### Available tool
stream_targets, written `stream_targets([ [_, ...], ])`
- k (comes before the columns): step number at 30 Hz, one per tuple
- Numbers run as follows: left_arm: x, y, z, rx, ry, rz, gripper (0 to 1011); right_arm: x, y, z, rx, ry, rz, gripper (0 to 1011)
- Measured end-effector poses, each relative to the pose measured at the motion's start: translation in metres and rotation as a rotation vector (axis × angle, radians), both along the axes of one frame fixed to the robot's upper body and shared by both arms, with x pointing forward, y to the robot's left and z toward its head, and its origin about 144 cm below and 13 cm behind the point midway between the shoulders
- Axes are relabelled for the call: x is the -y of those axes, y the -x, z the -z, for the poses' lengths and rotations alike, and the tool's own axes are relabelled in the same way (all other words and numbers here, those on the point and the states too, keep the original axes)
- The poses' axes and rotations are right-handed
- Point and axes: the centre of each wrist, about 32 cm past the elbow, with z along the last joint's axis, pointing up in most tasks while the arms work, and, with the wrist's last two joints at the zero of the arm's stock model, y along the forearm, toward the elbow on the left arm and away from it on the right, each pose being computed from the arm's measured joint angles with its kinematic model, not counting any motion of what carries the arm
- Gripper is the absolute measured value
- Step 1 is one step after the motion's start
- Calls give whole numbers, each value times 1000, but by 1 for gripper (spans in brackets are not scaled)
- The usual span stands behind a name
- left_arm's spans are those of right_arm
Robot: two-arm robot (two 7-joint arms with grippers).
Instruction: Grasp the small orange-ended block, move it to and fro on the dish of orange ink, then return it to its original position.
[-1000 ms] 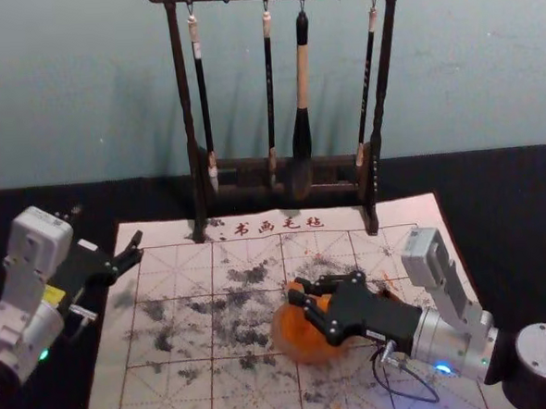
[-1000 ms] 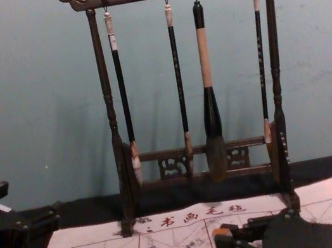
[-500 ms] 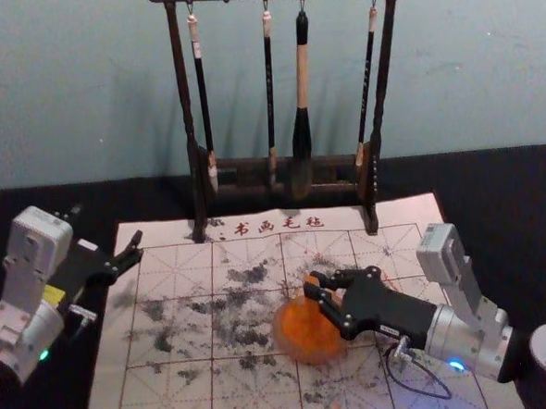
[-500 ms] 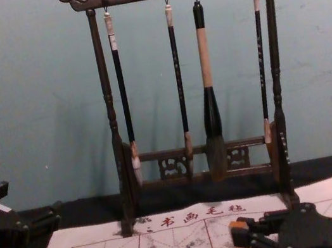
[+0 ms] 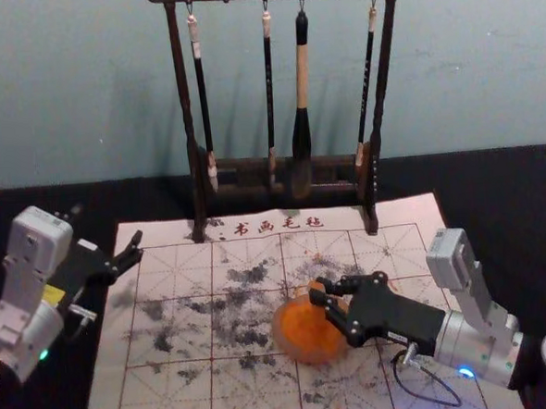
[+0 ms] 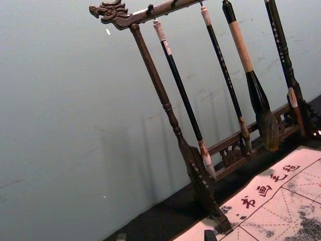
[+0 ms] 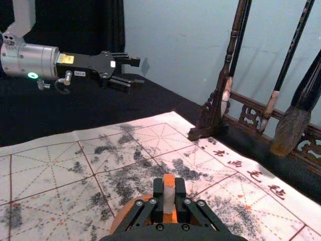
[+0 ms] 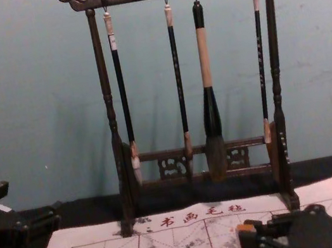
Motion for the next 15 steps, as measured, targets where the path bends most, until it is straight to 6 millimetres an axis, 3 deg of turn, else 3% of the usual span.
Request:
stream_targets([
  [15, 0, 0, 0, 0, 0, 0, 1001, -1, 9, 1, -12, -2, -39, 88],
])
